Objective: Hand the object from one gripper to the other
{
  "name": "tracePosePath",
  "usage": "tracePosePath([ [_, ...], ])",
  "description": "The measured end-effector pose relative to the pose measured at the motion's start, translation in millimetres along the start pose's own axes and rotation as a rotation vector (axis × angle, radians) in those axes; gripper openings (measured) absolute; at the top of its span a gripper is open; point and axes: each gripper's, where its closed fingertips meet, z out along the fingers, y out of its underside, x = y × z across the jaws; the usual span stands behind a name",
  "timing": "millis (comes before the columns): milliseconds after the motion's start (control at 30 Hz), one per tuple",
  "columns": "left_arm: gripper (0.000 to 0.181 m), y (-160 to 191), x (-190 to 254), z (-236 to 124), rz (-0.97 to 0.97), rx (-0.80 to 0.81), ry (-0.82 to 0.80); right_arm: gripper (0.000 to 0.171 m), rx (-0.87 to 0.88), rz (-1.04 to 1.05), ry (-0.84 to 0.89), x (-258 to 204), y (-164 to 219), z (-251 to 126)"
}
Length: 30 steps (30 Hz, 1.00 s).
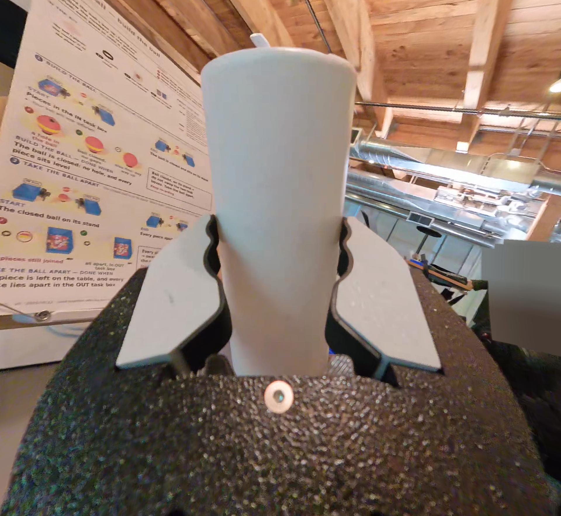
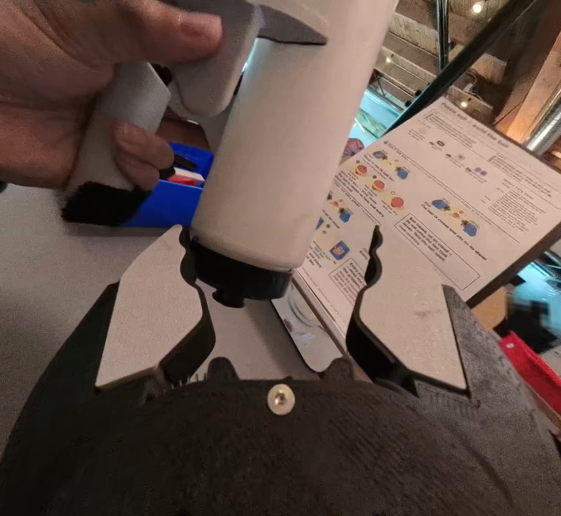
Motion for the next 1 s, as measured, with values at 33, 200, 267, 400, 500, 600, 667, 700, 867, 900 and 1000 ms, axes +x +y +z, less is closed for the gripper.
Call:
tracePosePath([
  [33,0.076,1.9,1.1,0.6,0.017,-0.013,-0.011,0.112,-0.038,-0.031,0.003,-5.8,4.0,5.5],
  [200,0.076,16.7,8.4,4.5,0.078,-0.098,-0.017,0.105,-0.068,-0.015,-0.005,-20.8,6.3,16.4],
  [267,0.076,19.5,9.9,5.2,0.103,-0.118,-0.022,0.097,-0.113,-0.01,0.024,-12.7,15.3,14.3],
  [400,0.076,23.7,11.5,6.6,0.117,-0.151,-0.028,0.094,-0.141,0.007,0.0,-9.9,23.2,11.9],
  [500,0.077,18.0,26.2,6.7,0.127,-0.139,0.074,0.093,-0.078,0.092,0.004,-5.0,16.0,10.0],
  [600,0.086,9.6,38.1,4.8,0.119,-0.117,0.14,0.093,0.019,0.268,0.036,18.6,9.4,-1.2],
  [667,0.085,5.9,37.2,3.8,0.147,-0.097,0.128,0.094,0.076,0.395,0.076,45.3,11.4,-16.8],
  [700,0.084,5.3,35.9,3.9,0.162,-0.094,0.122,0.094,0.077,0.45,0.099,60.1,16.9,-26.5],
  [867,0.078,11.5,33.8,4.4,0.201,-0.138,0.126,0.094,-0.101,0.635,0.294,131.3,71.8,-91.0],
  [900,0.078,11.6,32.8,4.7,0.204,-0.139,0.124,0.094,-0.142,0.656,0.327,140.0,84.8,-103.1],
  [1000,0.073,11.3,31.8,3.9,0.209,-0.146,0.132,0.094,-0.31,0.667,0.426,156.2,127.6,-133.5],
])
